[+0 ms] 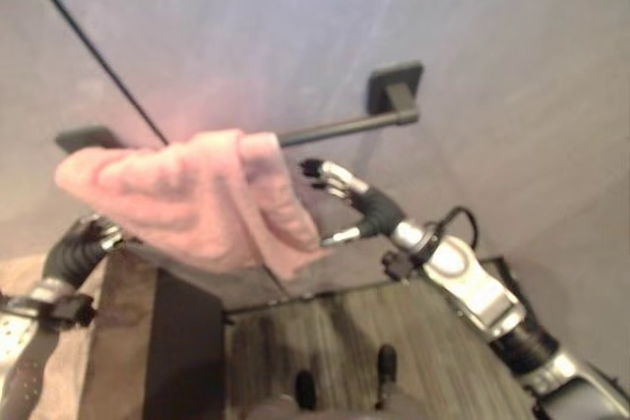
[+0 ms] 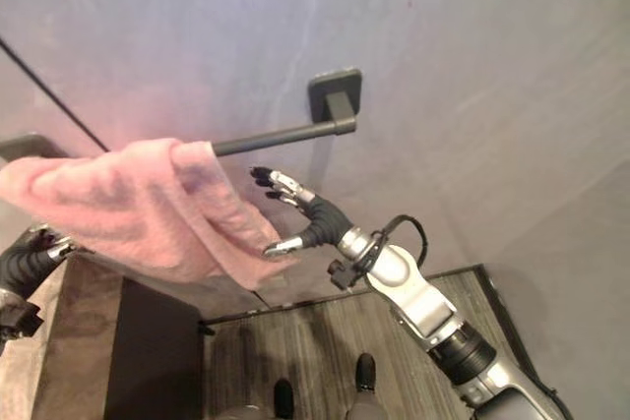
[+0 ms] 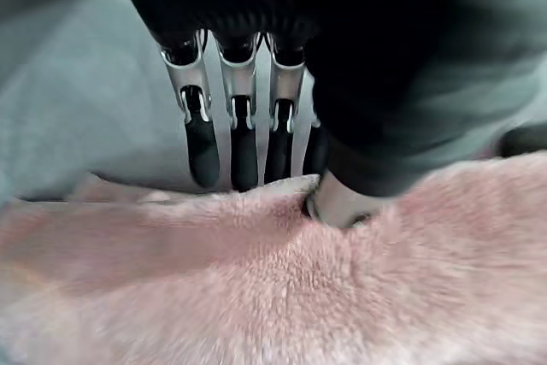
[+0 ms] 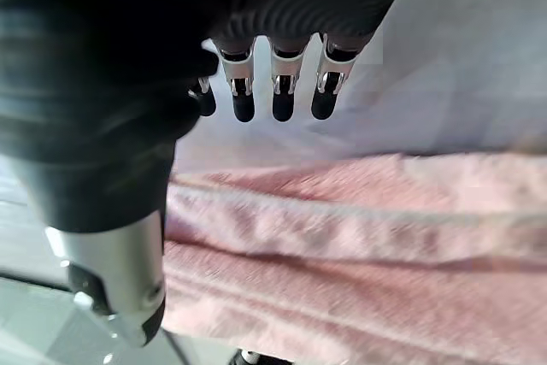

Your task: Put brush and paste in cup on sink, flatten towel.

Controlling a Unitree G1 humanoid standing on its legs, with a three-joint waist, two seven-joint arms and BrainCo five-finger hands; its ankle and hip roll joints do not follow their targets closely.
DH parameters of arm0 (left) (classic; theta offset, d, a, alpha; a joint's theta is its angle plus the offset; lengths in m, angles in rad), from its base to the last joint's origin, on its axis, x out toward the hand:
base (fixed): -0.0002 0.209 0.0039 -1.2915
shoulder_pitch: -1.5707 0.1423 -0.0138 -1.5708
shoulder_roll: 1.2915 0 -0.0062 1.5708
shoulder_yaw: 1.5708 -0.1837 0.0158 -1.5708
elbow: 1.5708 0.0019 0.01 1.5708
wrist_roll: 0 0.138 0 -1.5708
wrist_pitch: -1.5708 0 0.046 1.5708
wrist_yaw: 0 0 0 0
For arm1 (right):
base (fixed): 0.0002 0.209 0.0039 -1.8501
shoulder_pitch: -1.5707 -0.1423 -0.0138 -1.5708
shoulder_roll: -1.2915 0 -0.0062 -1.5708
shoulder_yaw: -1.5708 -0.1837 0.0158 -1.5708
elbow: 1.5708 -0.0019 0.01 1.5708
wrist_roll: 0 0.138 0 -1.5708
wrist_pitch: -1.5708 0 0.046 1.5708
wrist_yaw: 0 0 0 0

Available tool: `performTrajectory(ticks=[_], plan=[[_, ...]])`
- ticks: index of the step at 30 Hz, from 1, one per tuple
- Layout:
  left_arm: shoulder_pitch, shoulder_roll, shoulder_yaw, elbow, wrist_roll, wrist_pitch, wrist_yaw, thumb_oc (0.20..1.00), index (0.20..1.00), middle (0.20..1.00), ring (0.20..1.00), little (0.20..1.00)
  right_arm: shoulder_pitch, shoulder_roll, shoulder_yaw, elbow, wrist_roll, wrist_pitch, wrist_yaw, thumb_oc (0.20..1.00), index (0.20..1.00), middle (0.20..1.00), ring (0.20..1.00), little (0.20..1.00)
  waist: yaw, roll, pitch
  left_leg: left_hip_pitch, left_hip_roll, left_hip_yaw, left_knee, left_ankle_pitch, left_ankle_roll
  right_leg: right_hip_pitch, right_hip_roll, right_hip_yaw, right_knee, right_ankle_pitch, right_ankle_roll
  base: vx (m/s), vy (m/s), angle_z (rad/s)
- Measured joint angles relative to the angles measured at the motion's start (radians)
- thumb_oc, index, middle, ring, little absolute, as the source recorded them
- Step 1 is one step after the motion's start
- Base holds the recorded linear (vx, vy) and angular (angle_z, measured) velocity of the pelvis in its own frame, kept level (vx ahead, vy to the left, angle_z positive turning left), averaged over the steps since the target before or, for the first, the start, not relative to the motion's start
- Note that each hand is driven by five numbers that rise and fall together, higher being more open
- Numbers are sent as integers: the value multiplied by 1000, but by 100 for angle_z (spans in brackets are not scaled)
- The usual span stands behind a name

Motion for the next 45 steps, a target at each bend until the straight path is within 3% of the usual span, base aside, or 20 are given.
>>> performTrajectory(ticks=[8, 20, 35, 37, 38, 39, 40, 45], plan=[[-5, -1, 0, -2, 19, 1, -15, 200, 200, 200, 200, 200, -20, -40, 30, -12, -43, 22, 27, 1000, 1000, 1000, 1000, 1000, -2, -2, -1, 6, -1, -1, 0, -2, 1, 7, 0, -1, 0, 1, 1, 7, 34, 0], [-34, -3, -5, 1, 23, 12, -16, 200, 200, 200, 200, 200, -111, -30, 98, -4, -96, 60, 50, 1000, 1000, 1000, 1000, 1000, -7, 0, -5, 31, 0, 0, 1, -1, 1, 30, -1, 0, 0, 2, 0, -10, 15, 0], [-69, -35, -8, 2, 29, 27, -6, 200, 200, 200, 200, 200, -193, 81, 130, 125, -191, 97, 49, 1000, 1000, 1000, 1000, 1000, 8, 4, -27, 42, 1, -14, 1, -1, 1, 48, -2, -15, 0, 1, 0, 2, 5, 2], [-71, -35, -8, 2, 29, 28, -4, 200, 200, 200, 200, 200, -193, 87, 130, 126, -200, 97, 46, 849, 849, 849, 849, 849, 9, 4, -27, 43, 1, -20, 1, -1, 1, 52, -3, -22, 0, 0, -1, 7, 6, 7], [-72, -35, -9, 2, 29, 29, -3, 200, 200, 200, 200, 200, -193, 87, 131, 125, -200, 97, 46, 605, 605, 605, 605, 605, 9, 4, -27, 43, 1, -23, 1, -1, 1, 53, -4, -24, 0, 0, -2, 7, 6, 8], [-75, -36, -12, 2, 29, 29, -2, 200, 200, 200, 200, 200, -194, 87, 131, 126, -200, 97, 45, 454, 454, 454, 454, 454, 10, 3, -28, 43, 1, -26, 1, -1, 1, 55, -4, -27, 0, -1, -2, 8, 3, 9], [-80, -41, -12, 2, 29, 29, 1, 200, 200, 200, 200, 200, -194, 88, 131, 127, -201, 97, 42, 200, 200, 200, 200, 200, 12, 3, -29, 42, 1, -29, 1, -1, 1, 56, -4, -30, 0, -2, -3, 10, 4, 7], [-80, -44, -28, 2, 29, 29, 7, 200, 200, 200, 200, 200, -194, 98, 131, 128, -201, 97, 34, 200, 200, 200, 200, 200, 17, 0, -31, 41, 2, -33, 1, -1, 1, 56, -4, -35, 0, -4, -5, 3, 1, 1]])
